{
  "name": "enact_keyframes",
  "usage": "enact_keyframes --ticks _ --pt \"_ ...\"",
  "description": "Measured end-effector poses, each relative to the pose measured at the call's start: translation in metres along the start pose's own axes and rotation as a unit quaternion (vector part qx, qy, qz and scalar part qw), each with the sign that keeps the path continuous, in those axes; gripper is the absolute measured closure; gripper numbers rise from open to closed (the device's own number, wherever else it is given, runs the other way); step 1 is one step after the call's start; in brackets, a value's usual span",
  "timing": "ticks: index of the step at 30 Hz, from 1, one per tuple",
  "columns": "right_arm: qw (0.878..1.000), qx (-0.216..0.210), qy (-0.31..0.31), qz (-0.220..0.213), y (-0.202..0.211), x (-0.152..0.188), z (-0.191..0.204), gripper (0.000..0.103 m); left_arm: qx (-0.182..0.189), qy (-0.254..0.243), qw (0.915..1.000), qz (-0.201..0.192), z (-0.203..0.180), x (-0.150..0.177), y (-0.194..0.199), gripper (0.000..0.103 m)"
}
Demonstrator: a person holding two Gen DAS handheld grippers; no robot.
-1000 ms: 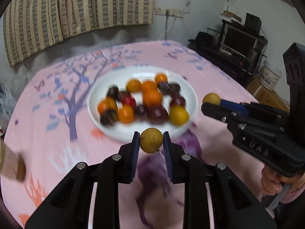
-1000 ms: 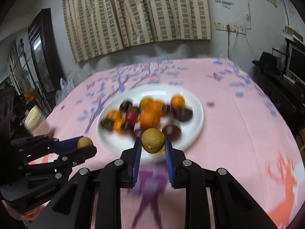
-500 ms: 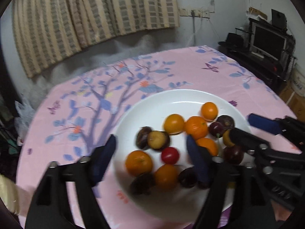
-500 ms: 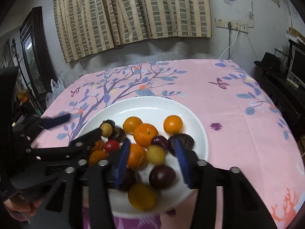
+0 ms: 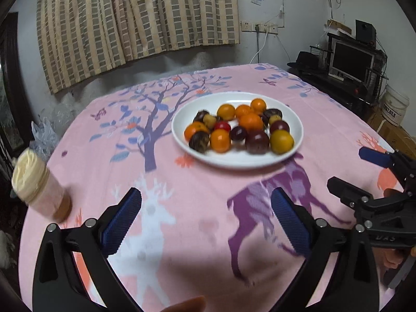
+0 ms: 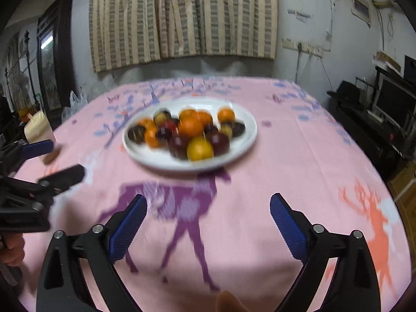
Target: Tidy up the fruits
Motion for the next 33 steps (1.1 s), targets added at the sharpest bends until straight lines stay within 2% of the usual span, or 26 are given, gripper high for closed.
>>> enact_keyframes --ticks 2,4,9,15,33 --pt "1.000 0.015 0.004 0.018 -0.002 0.010 0.002 0.007 -0.006 0.012 0.9999 0.009 0.005 0.017 -0.001 0.005" --pt "1.000 0.018 0.010 0.017 -0.001 0.012 0.004 0.007 -0.025 0.019 0.9991 0.030 0.008 0.025 -0.002 0.005" --pt "1.000 0.017 0.008 0.010 0.001 0.012 0.005 0.007 -0.028 0.035 0.9989 0.009 0.018 0.029 0.011 0.005" --pt "1.000 0.017 0.015 0.011 0.001 0.012 0.006 0.007 -0.025 0.053 0.9981 0.019 0.026 0.033 0.010 0.005" --pt "1.000 0.018 0.016 0.011 0.000 0.011 0.007 0.006 -0.023 0.040 0.9988 0.015 0.020 0.033 0.012 0.005"
Point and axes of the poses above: each gripper's, at about its wrist camera, not at the fingertips, and y roughly against the way its jaws point, z to its left, x to its underside, the point moved 5 cm from there along -y, roughly the way its jaws point, and after that the axes turned 4 degrees about x, right-handed, at the moved point
